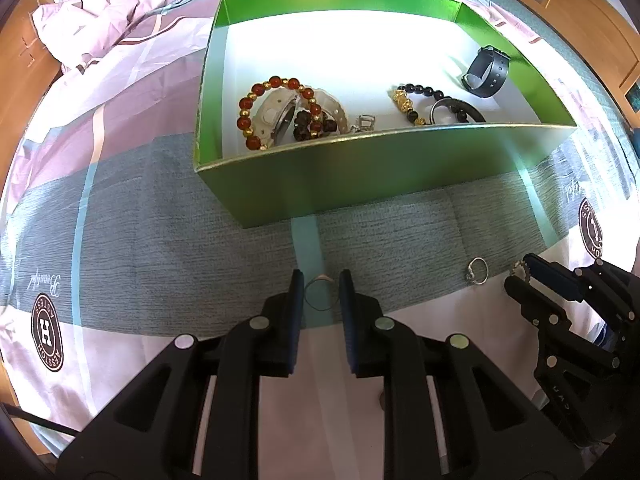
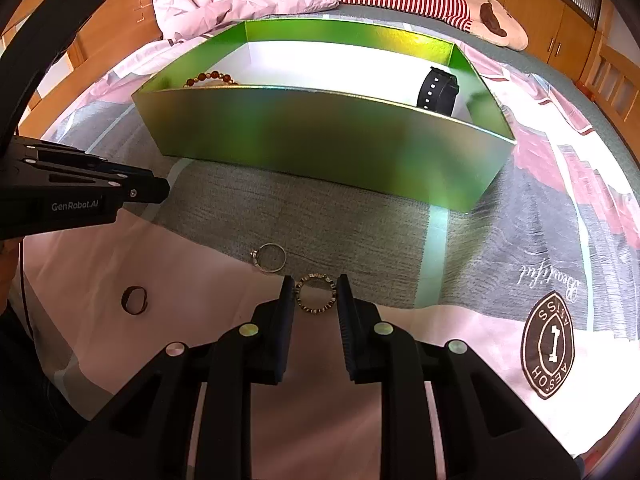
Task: Organize jewelry
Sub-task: 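Carry both rings over the green box and open both grippers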
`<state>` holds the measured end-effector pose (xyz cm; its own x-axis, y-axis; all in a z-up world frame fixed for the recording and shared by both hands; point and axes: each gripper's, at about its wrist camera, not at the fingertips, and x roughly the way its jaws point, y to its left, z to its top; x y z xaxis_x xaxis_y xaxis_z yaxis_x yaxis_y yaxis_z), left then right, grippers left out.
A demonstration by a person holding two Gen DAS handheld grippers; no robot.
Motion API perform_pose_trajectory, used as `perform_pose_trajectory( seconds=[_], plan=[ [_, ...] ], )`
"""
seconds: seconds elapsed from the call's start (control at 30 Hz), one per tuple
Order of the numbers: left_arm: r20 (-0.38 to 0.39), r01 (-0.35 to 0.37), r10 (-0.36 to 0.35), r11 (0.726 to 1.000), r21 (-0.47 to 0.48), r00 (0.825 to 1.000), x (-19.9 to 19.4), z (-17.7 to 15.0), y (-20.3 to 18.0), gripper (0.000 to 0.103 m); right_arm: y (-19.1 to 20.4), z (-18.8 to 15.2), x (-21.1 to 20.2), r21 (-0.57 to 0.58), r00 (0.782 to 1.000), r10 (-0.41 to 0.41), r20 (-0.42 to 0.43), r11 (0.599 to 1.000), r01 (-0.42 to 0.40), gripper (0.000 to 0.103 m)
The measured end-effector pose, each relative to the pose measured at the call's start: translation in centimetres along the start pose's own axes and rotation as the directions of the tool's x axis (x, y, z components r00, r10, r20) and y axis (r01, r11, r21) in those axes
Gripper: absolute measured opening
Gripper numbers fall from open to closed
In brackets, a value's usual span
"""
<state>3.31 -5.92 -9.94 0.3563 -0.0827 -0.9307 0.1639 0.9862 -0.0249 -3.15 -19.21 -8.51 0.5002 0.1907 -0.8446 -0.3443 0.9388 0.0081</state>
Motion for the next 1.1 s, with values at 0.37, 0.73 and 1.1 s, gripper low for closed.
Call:
perform_pose_trajectory(
  seconds=[0.37, 0.73, 1.1],
  plan=[
    [0.174, 0.246, -0.239, 0.969, -0.015, 0.955, -8.3, 2.9, 1.3, 0.018, -1.2, 5.3, -6.8, 0.002, 0.977, 0.012, 0.213, 1.0, -0.013, 0.022],
    [0.194, 0.237, -0.226, 0.971, -0.038, 0.955, -4.5, 9.5, 2.1, 0.018, -3.7, 10.8, -1.5, 0.058, 0.98, -0.004, 0.2, 0.998, -0.008, 0.022],
    [0.159, 0.265, -0.251, 0.961, -0.077, 0.955, -2.9, 8.9, 2.9, 0.03, -4.0, 8.8, -3.8, 0.099, 0.978, 0.021, 0.207, 0.994, -0.043, 0.053]
  ],
)
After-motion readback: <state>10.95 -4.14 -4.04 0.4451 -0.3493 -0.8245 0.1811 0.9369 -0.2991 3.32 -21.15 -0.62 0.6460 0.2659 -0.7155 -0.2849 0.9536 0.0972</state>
